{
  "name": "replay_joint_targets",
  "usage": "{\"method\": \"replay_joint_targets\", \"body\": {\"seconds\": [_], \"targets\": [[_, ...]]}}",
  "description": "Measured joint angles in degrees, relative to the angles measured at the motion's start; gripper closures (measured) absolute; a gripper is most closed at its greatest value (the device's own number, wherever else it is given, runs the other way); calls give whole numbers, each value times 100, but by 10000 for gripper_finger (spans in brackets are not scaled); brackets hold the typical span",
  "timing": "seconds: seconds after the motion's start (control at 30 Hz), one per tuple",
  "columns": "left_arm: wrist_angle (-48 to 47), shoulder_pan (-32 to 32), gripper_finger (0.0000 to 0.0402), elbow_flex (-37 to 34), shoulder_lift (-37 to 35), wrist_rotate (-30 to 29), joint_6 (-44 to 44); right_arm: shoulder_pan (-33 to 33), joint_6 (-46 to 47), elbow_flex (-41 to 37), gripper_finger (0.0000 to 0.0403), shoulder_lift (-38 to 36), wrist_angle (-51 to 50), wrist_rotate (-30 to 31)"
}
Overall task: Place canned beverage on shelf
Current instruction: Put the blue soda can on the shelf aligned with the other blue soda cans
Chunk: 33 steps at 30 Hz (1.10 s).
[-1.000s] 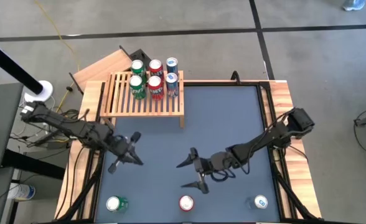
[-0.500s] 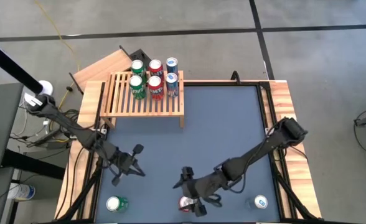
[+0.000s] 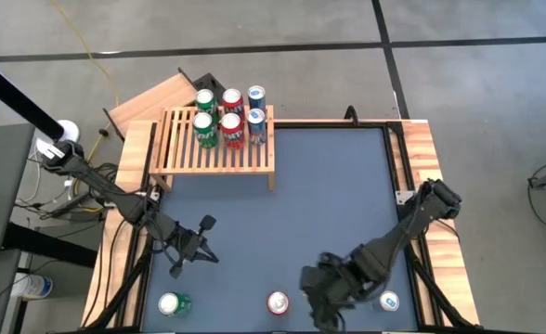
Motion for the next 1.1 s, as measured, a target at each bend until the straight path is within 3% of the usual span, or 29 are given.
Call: {"method": "replay_joint_targets", "body": {"seconds": [0.13,0.43,0.6,1.1], "targets": [[15,0,401,0,0,-108,268,384,1348,4,23,4,-919,-461],[392,118,401,0,0,-464,708,1164,4769,2,23,-9,-3087,-584],[495,288,401,0,0,-472,707,1339,6301,-42,23,-6,-3063,-553],[532,415,401,0,0,-448,577,1865,7644,-505,23,2,-3053,-845]]}}
